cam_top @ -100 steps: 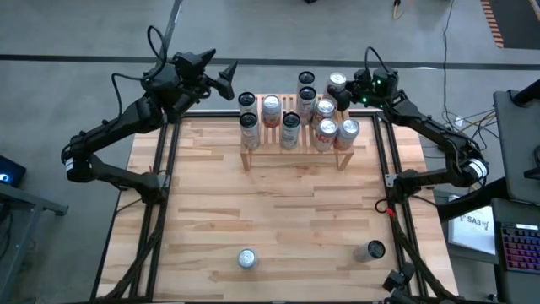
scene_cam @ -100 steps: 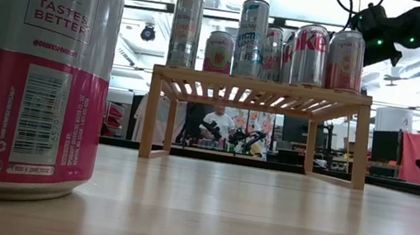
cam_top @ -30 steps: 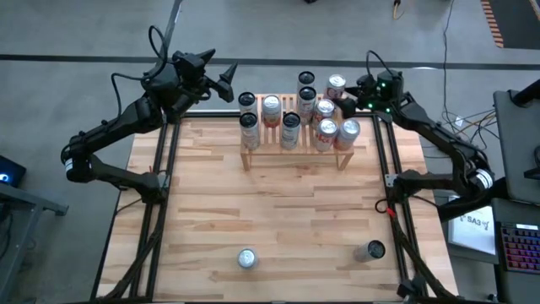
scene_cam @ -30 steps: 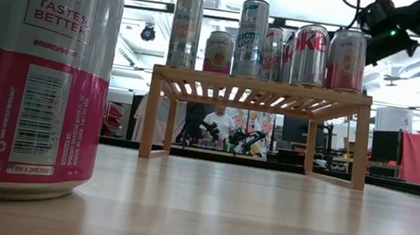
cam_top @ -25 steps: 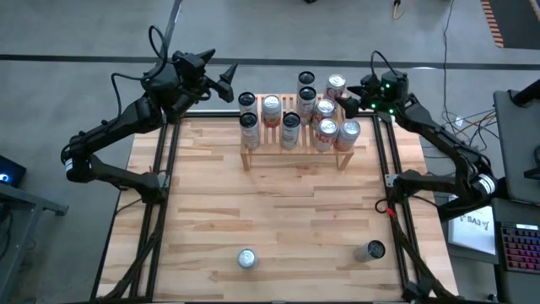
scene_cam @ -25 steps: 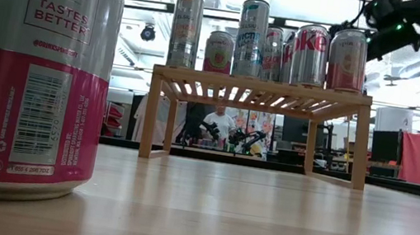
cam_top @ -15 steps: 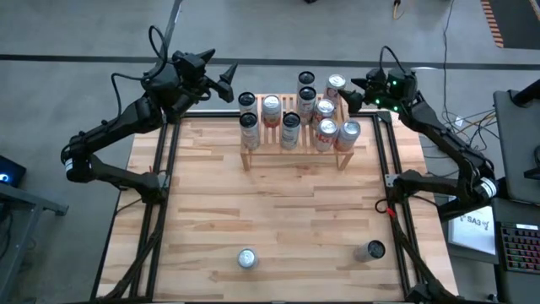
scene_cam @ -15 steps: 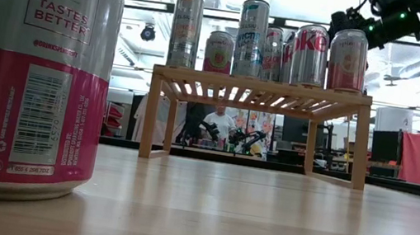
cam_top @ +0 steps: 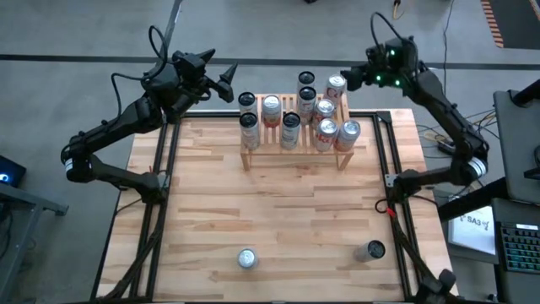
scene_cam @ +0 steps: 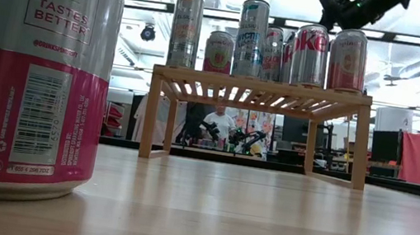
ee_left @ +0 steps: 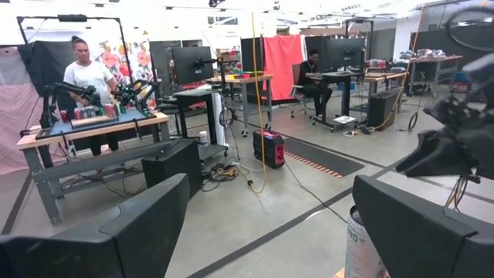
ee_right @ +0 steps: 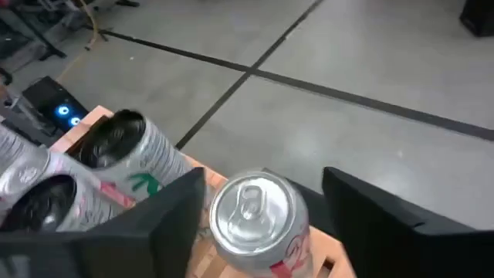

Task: Place canned beverage on shelf
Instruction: Put the silver soda can on the shelf aligned with the other silver soda cans

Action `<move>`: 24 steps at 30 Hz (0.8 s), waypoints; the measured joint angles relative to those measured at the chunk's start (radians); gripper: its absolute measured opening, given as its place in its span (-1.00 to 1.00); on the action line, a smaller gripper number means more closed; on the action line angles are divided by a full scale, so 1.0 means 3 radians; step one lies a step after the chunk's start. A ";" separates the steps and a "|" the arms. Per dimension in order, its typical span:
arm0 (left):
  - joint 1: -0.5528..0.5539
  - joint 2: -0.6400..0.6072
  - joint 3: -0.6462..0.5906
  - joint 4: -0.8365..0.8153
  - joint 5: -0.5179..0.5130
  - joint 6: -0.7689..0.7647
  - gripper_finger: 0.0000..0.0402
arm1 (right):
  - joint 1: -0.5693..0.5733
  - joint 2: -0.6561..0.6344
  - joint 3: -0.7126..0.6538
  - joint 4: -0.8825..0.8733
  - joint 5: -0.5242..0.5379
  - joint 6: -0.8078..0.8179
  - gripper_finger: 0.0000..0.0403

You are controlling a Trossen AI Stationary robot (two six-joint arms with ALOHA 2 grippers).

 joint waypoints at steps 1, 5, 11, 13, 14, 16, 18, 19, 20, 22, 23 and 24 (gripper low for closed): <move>0.0000 0.0000 0.0000 0.0000 0.0000 0.0001 0.74 | -0.0001 0.0057 0.0109 -0.0075 0.0023 0.0009 0.22; 0.0000 0.0000 0.0000 0.0000 0.0000 0.0018 0.74 | -0.0063 0.0303 0.0530 -0.0505 0.0054 0.0191 -0.16; 0.0000 0.0000 0.0000 -0.0038 0.0000 0.0023 0.74 | -0.0126 0.0676 0.0989 -0.1414 0.0326 0.0253 -0.83; 0.0000 0.0000 0.0000 -0.0097 0.0000 0.0023 0.74 | -0.0133 0.0772 0.1079 -0.1647 0.0418 0.0249 -0.91; 0.0000 0.0000 0.0000 -0.0133 -0.0001 0.0024 0.74 | -0.0139 0.0816 0.1099 -0.1713 0.0415 0.0248 -0.92; 0.0000 0.0000 0.0000 -0.0191 0.0000 0.0023 0.74 | -0.0139 0.0884 0.1092 -0.1774 0.0388 0.0243 -0.94; 0.0000 0.0000 0.0000 -0.0205 0.0000 0.0023 0.74 | -0.0139 0.0926 0.1056 -0.1758 0.0377 0.0240 -0.95; 0.0000 0.0000 0.0000 -0.0205 0.0000 0.0023 0.74 | -0.0133 0.0947 0.1040 -0.1760 0.0367 0.0240 -0.96; 0.0000 0.0000 0.0000 -0.0202 0.0000 0.0023 0.74 | -0.0125 0.0969 0.1026 -0.1756 0.0365 0.0244 -0.96; 0.0000 -0.0003 0.0000 -0.0202 -0.0001 0.0023 0.74 | -0.0122 0.1004 0.1007 -0.1741 0.0351 0.0248 -0.96; 0.0000 -0.0004 0.0000 -0.0201 -0.0001 0.0023 0.74 | -0.0123 0.1012 0.0997 -0.1725 0.0321 0.0241 -0.96; 0.0000 -0.0005 0.0000 -0.0201 0.0000 0.0023 0.74 | -0.0123 0.1013 0.0987 -0.1689 0.0286 0.0236 -0.96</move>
